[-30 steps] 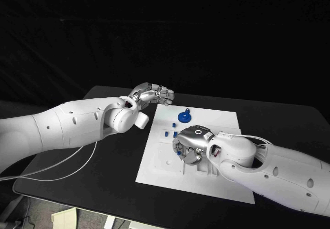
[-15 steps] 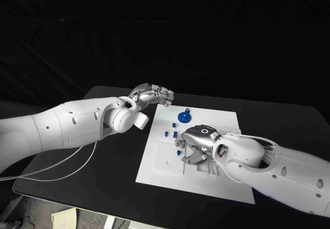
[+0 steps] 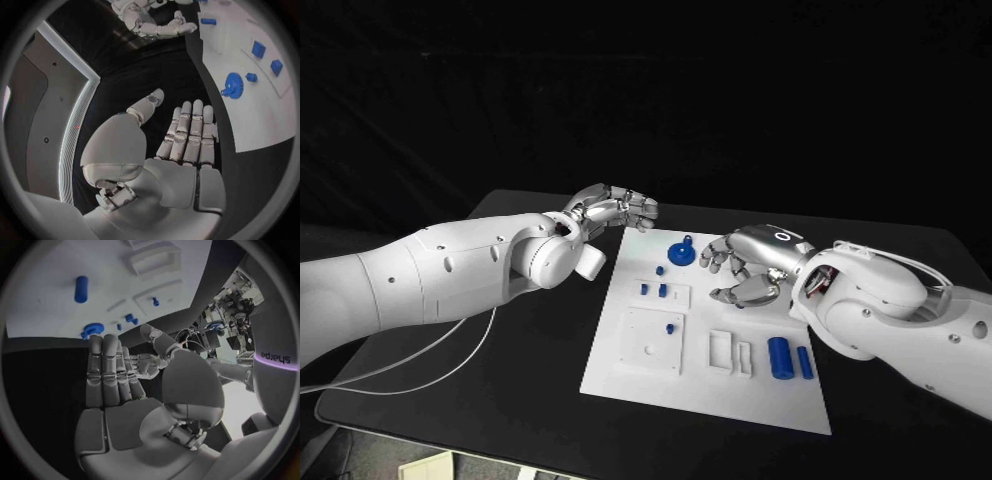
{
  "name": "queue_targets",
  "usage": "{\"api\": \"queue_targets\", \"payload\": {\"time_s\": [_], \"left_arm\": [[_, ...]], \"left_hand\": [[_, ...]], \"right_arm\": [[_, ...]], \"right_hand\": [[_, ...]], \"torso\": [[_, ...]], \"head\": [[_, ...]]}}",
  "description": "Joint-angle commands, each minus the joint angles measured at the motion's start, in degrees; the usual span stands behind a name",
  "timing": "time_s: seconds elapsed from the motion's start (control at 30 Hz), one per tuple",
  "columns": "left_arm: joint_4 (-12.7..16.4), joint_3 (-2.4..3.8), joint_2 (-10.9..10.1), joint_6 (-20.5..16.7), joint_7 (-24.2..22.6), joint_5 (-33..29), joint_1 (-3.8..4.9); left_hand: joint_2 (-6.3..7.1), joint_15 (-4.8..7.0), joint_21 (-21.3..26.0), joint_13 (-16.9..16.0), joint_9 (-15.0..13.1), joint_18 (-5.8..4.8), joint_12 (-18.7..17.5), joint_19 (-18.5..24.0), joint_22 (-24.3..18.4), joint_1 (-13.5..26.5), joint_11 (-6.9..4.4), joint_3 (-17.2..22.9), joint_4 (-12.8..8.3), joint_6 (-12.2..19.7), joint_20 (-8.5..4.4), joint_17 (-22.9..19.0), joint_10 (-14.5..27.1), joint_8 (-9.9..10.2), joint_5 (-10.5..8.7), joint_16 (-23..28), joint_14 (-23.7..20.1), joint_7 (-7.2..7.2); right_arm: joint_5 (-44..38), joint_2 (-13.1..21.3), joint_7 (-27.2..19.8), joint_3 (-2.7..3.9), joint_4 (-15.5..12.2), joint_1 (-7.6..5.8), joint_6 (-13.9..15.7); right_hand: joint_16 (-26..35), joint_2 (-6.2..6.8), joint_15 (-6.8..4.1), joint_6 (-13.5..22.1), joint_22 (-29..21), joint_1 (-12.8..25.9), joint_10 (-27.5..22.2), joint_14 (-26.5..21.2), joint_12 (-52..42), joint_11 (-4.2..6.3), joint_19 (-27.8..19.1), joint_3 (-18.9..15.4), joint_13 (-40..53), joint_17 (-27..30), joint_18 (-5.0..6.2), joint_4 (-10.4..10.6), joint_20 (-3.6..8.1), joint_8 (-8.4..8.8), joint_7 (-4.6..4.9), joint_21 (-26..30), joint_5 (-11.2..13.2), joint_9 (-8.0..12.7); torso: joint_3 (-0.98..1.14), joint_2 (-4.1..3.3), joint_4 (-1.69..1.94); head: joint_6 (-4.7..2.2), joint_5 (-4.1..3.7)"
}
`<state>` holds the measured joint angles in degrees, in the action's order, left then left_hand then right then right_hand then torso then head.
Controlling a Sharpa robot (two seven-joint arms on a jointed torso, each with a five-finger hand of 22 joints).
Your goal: Assemble the parts on the task board
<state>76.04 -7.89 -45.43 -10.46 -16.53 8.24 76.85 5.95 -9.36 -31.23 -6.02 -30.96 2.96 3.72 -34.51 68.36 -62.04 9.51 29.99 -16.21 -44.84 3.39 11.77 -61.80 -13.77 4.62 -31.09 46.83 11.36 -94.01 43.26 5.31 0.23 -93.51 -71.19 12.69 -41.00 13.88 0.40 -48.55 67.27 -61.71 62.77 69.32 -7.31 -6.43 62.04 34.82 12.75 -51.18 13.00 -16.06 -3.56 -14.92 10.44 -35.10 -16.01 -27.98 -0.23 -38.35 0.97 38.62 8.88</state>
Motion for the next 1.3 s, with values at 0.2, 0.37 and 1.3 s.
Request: {"api": "queue_targets", "payload": {"time_s": [0.2,0.37,1.3], "left_arm": [[0.1,0.04,0.1,0.4,-0.9,-0.2,0.07],[0.1,0.04,0.1,0.5,-0.9,-0.2,0.06],[0.1,0.03,-0.2,0.9,-0.8,-0.2,0.06]], "left_hand": [[0.14,-0.05,0.2,0.1,0.1,1.14,0.2,-0.4,0.1,0.3,0.18,-0.2,0.2,0.4,0.21,0.1,0.3,-0.3,-0.16,0.2,0.0,-0.03],[0.14,-0.05,0.2,0.1,0.1,1.15,0.2,-0.4,0.1,0.3,0.17,-0.2,0.2,0.4,0.21,0.1,0.3,-0.3,-0.15,0.2,0.0,-0.03],[0.13,-0.05,0.3,0.2,0.1,1.18,0.2,-0.4,0.1,0.2,0.17,-0.2,0.1,0.4,0.22,0.2,0.3,-0.4,-0.15,0.3,0.1,-0.03]], "right_arm": [[5.7,2.7,1.2,0.65,3.9,-2.81,-5.1],[4.4,3.1,1.5,0.64,5.9,-2.83,-5.8],[-2.8,2.5,3.1,-0.72,3.2,-0.41,-11.1]], "right_hand": [[-1.0,-0.04,-0.41,-0.8,0.3,0.5,0.5,0.2,-1.1,-0.02,0.6,-0.8,-0.5,0.0,2.00,-0.2,0.09,-0.67,0.05,0.0,-0.1,0.1],[-2.9,-0.41,-0.57,-1.3,1.4,0.2,0.5,0.5,-1.8,0.15,1.4,-1.9,-1.1,-0.7,2.00,-0.2,0.67,-0.96,-0.26,-1.1,0.6,0.3],[-5.8,-0.74,-0.43,-1.1,3.0,-0.8,-0.3,-1.3,-3.8,0.02,0.5,-4.9,-3.3,0.1,2.00,-0.4,0.69,-1.11,-0.21,-1.2,-1.4,1.2]], "torso": [[0.11,-0.02,-0.01],[0.15,-0.09,-0.03],[0.03,-0.07,0.08]], "head": [[-1.59,-1.59],[-1.78,-2.43],[-0.98,-2.44]]}}
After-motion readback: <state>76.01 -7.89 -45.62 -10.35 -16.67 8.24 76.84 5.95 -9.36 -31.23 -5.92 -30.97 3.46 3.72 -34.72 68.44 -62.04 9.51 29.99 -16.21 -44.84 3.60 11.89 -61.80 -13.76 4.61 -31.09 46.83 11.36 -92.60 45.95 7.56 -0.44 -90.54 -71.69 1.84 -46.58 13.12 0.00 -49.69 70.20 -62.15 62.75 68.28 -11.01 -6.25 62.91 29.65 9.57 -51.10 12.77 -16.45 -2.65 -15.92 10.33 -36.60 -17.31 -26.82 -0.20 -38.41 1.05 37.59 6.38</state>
